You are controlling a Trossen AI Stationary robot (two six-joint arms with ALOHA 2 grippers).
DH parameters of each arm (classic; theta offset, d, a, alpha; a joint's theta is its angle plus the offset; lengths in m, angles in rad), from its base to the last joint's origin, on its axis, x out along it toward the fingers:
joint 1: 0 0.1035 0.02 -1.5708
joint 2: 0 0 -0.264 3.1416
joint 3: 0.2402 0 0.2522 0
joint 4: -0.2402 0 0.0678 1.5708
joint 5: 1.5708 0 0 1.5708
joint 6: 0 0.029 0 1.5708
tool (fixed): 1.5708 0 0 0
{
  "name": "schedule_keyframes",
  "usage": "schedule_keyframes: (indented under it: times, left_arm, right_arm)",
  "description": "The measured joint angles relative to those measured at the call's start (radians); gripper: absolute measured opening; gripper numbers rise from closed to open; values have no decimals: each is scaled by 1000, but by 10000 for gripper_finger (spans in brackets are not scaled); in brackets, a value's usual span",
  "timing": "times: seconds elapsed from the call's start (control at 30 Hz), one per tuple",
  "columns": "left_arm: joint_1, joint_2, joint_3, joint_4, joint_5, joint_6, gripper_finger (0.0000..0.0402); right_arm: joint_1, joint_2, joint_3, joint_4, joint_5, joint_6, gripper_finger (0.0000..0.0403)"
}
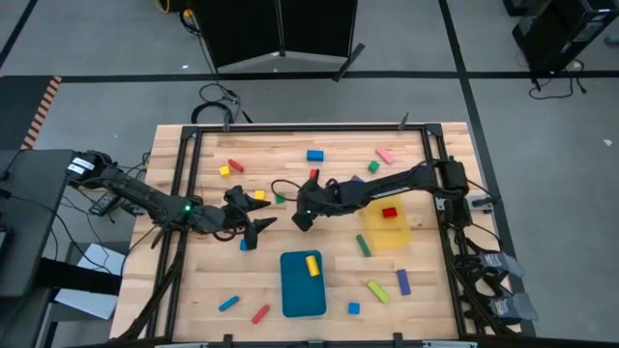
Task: Sort blocks by size
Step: Put the large yellow block into the blue bin
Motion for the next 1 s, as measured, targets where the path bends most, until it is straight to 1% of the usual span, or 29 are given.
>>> schedule_keyframes:
  times: [0.1, 0.17, 0.27, 0.37, 0.43, 0.57, 0.7, 0.73, 0.8, 0.87, 0.93, 1.0]
  left_arm:
    - [11, 0, 0, -19, 0, -36, 274]
    - [27, 0, 0, -38, -3, -78, 271]
    - [63, 0, 0, -64, -5, -149, 262]
    - [95, 0, 0, -86, -6, -193, 250]
    - [114, 0, 0, -108, -6, -218, 243]
    - [154, 0, 0, -200, -6, -265, 237]
    - [189, 5, 0, -310, 11, -310, 243]
    - [198, 5, 0, -339, 21, -321, 248]
    - [210, 10, 0, -374, 41, -352, 260]
    - [220, 16, 0, -412, 46, -375, 275]
    - [234, 26, 0, -429, 59, -398, 290]
    - [251, 41, 0, -447, 75, -419, 304]
  right_arm:
    - [56, -53, 0, 91, -81, -146, 139]
    - [99, -72, 0, 162, -141, -210, 139]
    - [167, -70, 0, 243, -216, -273, 139]
    - [239, -50, 1, 269, -255, -323, 139]
    - [286, -33, 0, 263, -258, -359, 139]
    - [357, -22, 0, 282, -232, -368, 139]
    - [391, -18, 0, 268, -150, -348, 144]
    - [395, -18, 0, 266, -123, -333, 160]
    - [402, -18, 0, 260, -90, -315, 219]
    - [404, -18, 0, 258, -99, -308, 283]
    - [404, -18, 0, 258, -112, -290, 338]
    - [407, -20, 0, 259, -97, -285, 375]
